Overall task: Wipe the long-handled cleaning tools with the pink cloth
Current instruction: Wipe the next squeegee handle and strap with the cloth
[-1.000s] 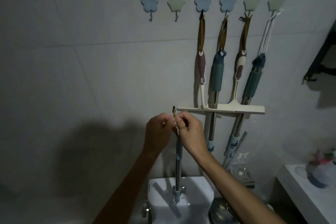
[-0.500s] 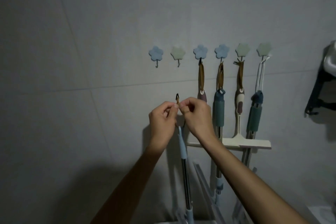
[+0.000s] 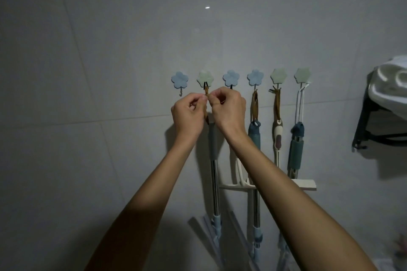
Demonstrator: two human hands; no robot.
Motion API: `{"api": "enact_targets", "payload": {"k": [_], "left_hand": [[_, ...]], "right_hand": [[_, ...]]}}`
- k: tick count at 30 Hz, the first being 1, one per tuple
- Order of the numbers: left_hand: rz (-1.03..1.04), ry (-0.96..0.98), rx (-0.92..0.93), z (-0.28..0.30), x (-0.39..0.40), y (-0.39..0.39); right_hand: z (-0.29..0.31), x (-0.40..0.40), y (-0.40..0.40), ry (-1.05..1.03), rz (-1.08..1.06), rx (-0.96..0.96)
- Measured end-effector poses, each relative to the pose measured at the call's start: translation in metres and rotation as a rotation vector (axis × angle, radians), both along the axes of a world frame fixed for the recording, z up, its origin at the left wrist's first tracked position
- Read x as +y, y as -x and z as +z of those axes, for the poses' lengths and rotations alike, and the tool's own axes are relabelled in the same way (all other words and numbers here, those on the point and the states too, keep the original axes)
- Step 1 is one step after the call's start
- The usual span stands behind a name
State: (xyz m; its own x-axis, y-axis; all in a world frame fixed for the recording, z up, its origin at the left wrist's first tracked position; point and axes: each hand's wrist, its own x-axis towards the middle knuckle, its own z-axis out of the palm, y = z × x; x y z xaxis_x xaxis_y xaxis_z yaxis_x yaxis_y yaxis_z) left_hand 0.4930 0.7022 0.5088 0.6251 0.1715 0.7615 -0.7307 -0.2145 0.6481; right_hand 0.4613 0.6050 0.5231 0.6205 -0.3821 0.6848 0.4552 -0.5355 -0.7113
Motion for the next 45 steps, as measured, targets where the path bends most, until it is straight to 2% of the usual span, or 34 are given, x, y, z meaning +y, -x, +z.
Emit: {"api": "enact_targets", "payload": {"k": [4, 9, 14, 24, 29, 33, 38, 45], "left_hand": [[0.053, -0.048, -0.009, 0.01, -0.003, -0.014], [0.08, -0.114, 0.054, -0.005, -0.003, -0.029], [0.076, -0.104, 0.057, -0.016, -0.003, -0.04], [0.21, -0.075, 0.006, 0.009, -0.013, -0.061], [0.335, -0.236, -0.045, 0.004, -0.013, -0.075], [0.362, -0.282, -0.077, -0.014, -0.013, -0.074], [0.32, -0.253, -0.002, -0.019, -0.012, -0.064], [0.353, -0.382, 0.132, -0.058, 0.006, -0.034]], "right_hand": [[0.009, -0.002, -0.014, -0.029, -0.014, 0.01], [-0.008, -0.003, -0.026, -0.071, -0.036, 0.058], [-0.02, -0.005, -0.041, -0.022, -0.033, 0.043], [0.004, -0.01, -0.071, 0.007, -0.03, -0.031], [0.004, -0.01, -0.079, 0.04, -0.066, -0.001], [-0.013, -0.007, -0.08, 0.067, -0.113, 0.024], [-0.024, -0.001, -0.073, 0.093, -0.129, 0.05], [-0.066, -0.007, -0.042, 0.207, -0.13, 0.059]]}}
